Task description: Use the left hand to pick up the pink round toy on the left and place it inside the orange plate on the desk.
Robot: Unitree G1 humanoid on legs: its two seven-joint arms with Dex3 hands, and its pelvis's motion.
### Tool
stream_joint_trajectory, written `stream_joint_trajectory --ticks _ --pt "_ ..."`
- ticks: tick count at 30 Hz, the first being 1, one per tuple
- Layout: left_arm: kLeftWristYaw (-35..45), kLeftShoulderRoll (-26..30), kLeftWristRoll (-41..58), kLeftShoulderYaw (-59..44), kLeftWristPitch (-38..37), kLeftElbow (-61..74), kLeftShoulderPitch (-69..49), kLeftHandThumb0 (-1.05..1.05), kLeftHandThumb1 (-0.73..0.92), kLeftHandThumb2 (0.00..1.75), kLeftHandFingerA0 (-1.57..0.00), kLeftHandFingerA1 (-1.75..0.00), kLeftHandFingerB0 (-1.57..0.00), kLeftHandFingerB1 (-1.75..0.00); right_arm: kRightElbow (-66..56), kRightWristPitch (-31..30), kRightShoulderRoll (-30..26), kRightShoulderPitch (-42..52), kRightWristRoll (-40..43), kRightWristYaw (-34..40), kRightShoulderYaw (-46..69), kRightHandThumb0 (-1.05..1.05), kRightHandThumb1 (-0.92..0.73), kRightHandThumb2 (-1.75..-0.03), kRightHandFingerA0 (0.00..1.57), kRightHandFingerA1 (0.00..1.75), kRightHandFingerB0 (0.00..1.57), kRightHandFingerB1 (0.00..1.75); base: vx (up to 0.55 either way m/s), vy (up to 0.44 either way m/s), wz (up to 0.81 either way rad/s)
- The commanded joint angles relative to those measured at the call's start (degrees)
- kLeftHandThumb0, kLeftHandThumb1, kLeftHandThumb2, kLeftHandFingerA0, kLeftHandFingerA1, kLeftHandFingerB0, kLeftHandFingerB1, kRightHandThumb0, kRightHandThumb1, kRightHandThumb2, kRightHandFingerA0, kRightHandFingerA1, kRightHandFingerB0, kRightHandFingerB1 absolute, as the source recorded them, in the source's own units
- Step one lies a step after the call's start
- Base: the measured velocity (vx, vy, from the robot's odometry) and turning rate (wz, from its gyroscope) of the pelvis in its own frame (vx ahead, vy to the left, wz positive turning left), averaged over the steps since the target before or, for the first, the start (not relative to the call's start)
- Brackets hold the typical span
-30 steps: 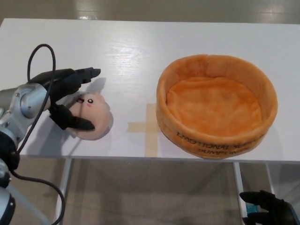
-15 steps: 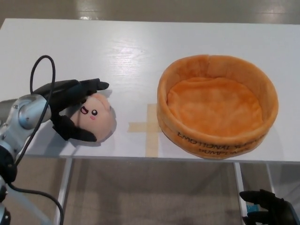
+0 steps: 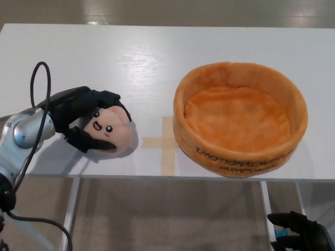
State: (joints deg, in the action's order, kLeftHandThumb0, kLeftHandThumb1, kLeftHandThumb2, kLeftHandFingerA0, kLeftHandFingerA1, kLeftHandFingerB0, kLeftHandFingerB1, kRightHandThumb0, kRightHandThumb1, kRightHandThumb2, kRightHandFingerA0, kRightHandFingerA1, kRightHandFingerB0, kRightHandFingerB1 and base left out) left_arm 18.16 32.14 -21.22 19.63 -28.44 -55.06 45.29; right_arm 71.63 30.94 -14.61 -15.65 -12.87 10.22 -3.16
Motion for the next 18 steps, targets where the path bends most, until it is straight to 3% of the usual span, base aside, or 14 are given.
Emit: stream_joint_trajectory --ticks 1,7,10,11,13,14,15,18 --pt "-0.55 -0.92 -1.18 0.10 -1.22 -2.07 -2.22 -0.15 0.80 0.74 -0.99 -1.08 -0.84 -0.88 0.42 -0.60 -0.21 0.27 -0.07 -0.13 0.11 -0.13 -0.61 -0.57 0.58 0.51 0.61 0.47 0.00 0.000 0.00" --pt "-2.59 -0.92 -1.40 -0.62 -2.18 -1.95 -1.52 -0.16 0.81 0.70 -1.00 -1.07 -0.82 -0.89 0.43 -0.58 -0.39 0.18 -0.11 -0.28 0.08 -0.12 -0.61 -0.57 0.60 0.52 0.62 0.48 0.00 0.000 0.00" --pt "-3.74 0.02 -1.60 -1.38 -2.47 -0.81 0.74 -0.14 0.84 0.66 -0.99 -1.05 -0.83 -0.77 0.37 -0.33 -0.58 0.26 -0.47 0.21 -0.17 -0.11 -0.60 -0.57 0.60 0.51 0.63 0.49 0.00 0.000 0.00" --pt "-4.32 0.23 -1.41 -1.84 -3.00 -0.80 1.52 -0.14 0.82 0.67 -0.98 -1.14 -0.83 -0.81 0.36 -0.39 -0.57 0.22 -0.34 0.10 -0.07 -0.10 -0.60 -0.57 0.59 0.51 0.63 0.49 0.00 0.000 0.00" --pt "-5.04 0.43 -1.29 -2.35 -3.73 -0.88 2.34 -0.14 0.82 0.67 -0.98 -1.14 -0.83 -0.81 0.34 -0.47 -0.54 0.17 -0.14 -0.06 0.07 -0.10 -0.60 -0.57 0.59 0.51 0.63 0.49 0.00 0.000 0.00" --pt "-6.96 0.83 -2.24 -2.48 -4.27 -0.79 4.02 -0.16 0.81 0.67 -0.91 -1.13 -0.81 -0.86 0.37 -0.74 -0.57 0.12 -0.14 -0.07 0.07 -0.11 -0.60 -0.57 0.59 0.50 0.62 0.48 0.00 0.000 0.00" --pt "-7.62 0.95 -2.39 -2.87 -3.87 -0.57 5.42 -0.19 0.84 0.66 -0.77 -1.29 -0.78 -0.90 0.38 -0.51 -0.62 0.20 -0.22 0.05 0.02 -0.10 -0.60 -0.57 0.61 0.52 0.63 0.49 0.00 0.000 0.00" --pt "-7.55 0.61 -1.85 -3.85 -2.63 -0.67 8.33 -0.22 0.82 0.67 -0.73 -1.40 -0.78 -0.96 0.40 0.13 -0.67 0.42 -0.26 0.05 -0.01 -0.10 -0.60 -0.57 0.61 0.53 0.63 0.50 0.00 0.000 0.00"
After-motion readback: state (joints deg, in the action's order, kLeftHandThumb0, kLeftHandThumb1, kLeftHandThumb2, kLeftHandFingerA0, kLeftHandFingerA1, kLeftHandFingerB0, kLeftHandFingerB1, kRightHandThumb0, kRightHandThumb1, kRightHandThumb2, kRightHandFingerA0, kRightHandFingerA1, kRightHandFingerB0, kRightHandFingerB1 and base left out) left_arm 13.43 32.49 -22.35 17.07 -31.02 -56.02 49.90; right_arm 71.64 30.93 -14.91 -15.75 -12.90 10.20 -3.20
